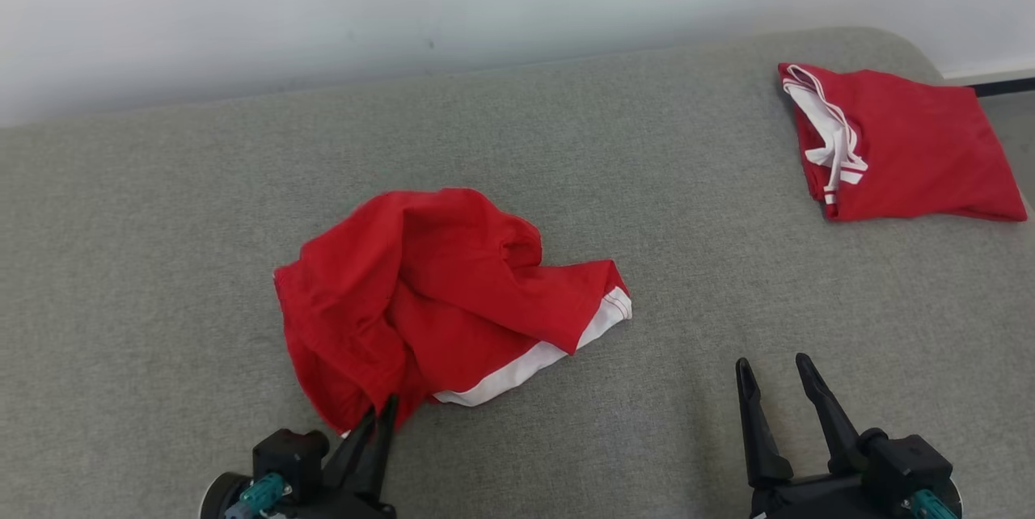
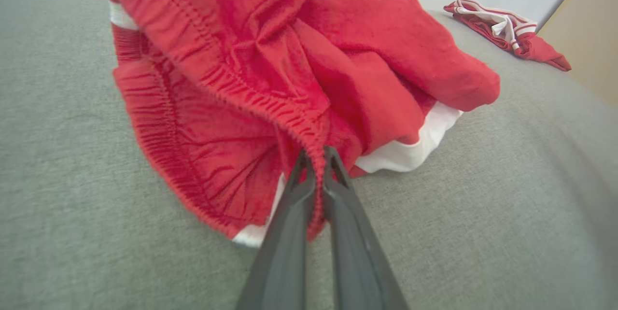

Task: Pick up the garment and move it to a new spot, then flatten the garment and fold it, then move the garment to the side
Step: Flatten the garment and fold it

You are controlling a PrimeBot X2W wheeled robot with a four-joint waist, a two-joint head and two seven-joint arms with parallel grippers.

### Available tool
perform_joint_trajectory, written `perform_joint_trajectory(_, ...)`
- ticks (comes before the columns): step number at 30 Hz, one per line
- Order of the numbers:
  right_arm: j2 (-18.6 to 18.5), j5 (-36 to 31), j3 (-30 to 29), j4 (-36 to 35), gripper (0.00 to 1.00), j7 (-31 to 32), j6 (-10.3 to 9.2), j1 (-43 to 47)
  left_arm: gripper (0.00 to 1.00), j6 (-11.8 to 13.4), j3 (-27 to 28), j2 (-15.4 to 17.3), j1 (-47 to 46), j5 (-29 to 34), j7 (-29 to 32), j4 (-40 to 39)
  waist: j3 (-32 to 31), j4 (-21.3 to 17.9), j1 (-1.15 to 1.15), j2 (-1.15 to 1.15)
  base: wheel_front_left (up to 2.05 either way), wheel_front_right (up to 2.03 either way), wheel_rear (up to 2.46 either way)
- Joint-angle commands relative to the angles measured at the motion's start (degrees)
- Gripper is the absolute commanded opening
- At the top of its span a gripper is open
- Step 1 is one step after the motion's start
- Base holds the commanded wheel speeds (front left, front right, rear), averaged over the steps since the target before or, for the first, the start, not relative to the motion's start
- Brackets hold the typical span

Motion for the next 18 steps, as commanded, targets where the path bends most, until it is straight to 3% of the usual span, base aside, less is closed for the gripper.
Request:
perform_joint_trajectory(1, 0.03, -0.26, -0.1, -0.05, 1.0, -0.01, -0.18, 0.53, 0.0, 0.11, -0.33, -0.16, -0.37, -0.38, -0.02, -0.72, -0.73, 0.75, 0.0, -0.01, 0.0, 0.0, 0.0)
perform_joint_trajectory(8, 0.09, 0.51, -0.64, 0.49, 1.0, -0.01, -0.18, 2.29, 0.0, 0.11, -2.53, -0.7, 2.92, -3.36, -0.01, -10.06, -3.79, 3.98, 0.0, -0.01, 0.0, 0.0, 0.0)
perform_joint_trajectory(18, 0.18, 0.9, -1.9, 0.4, 1.0, -0.01, -0.18, 3.7, 0.0, 0.29, -3.56, 1.96, 15.16, -7.48, 0.0, -20.62, -5.04, 8.0, 0.0, -0.01, 0.0, 0.0, 0.0)
